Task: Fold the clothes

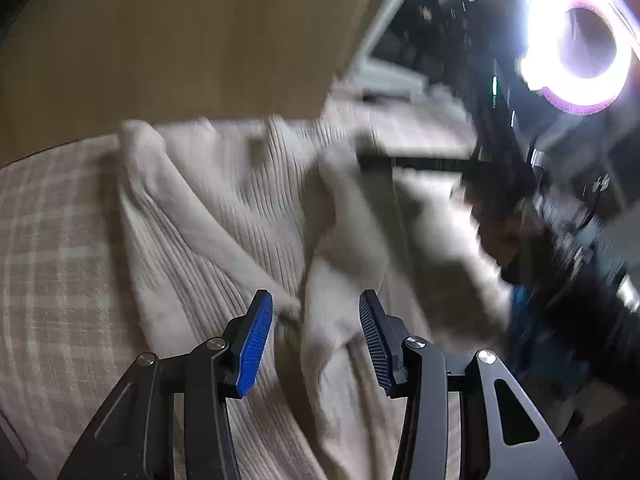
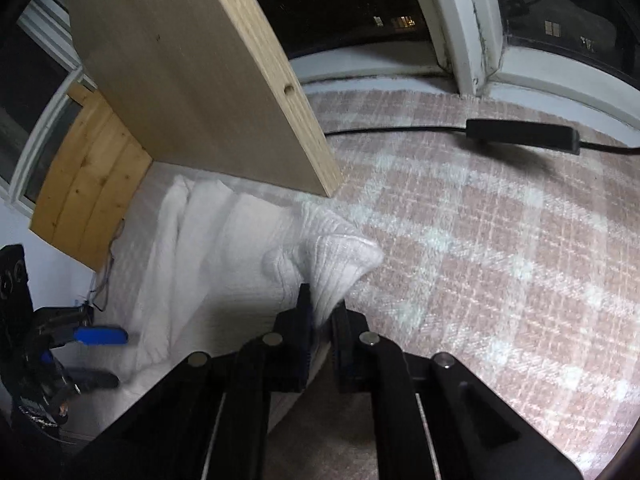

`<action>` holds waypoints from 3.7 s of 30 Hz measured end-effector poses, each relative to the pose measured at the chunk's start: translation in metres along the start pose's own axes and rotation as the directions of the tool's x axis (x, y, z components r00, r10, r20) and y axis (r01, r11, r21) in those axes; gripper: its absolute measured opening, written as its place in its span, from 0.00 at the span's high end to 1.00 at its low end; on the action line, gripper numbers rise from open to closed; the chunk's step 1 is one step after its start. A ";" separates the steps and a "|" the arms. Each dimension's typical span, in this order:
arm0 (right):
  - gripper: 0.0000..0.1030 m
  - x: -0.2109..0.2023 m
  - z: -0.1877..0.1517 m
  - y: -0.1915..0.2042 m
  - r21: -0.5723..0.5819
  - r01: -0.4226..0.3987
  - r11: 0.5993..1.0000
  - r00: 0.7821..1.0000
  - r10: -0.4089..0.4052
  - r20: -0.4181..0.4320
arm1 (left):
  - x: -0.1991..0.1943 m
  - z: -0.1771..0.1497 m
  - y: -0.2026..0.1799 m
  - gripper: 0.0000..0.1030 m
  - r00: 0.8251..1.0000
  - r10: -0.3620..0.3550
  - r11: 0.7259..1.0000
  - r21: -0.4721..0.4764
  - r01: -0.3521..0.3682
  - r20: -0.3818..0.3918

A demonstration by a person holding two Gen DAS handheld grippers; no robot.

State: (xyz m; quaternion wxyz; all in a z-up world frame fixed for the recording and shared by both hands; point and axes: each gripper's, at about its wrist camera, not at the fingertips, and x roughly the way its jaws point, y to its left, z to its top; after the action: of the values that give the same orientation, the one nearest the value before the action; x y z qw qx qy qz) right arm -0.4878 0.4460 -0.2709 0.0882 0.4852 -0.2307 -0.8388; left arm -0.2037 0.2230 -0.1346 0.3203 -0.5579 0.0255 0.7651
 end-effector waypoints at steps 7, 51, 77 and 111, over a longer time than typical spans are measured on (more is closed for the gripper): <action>0.93 -0.006 0.004 0.010 -0.020 0.034 0.999 0.999 -0.033 0.038 | -0.007 -0.021 -0.003 0.92 0.999 0.027 0.999 -0.037 -0.026 0.046; 0.93 -0.021 -0.006 0.038 0.042 0.118 0.992 0.977 -0.124 0.173 | 0.013 0.063 0.089 0.85 0.942 0.136 0.990 -0.089 -0.114 0.307; 0.94 0.074 0.051 0.124 -0.230 -0.037 0.972 0.999 0.034 -0.018 | 0.045 0.072 0.084 0.95 0.973 0.184 0.975 -0.147 -0.164 0.138; 0.93 -0.089 -0.026 0.100 -0.043 -0.111 0.993 0.988 0.115 0.100 | -0.035 0.055 0.055 0.79 0.973 0.020 0.985 -0.172 0.021 0.232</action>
State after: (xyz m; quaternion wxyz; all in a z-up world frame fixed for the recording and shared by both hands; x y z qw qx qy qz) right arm -0.4273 0.3833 -0.1655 0.1326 0.4259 -0.2466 -0.8604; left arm -0.2721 0.1853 -0.1011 0.2715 -0.4902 -0.0789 0.8245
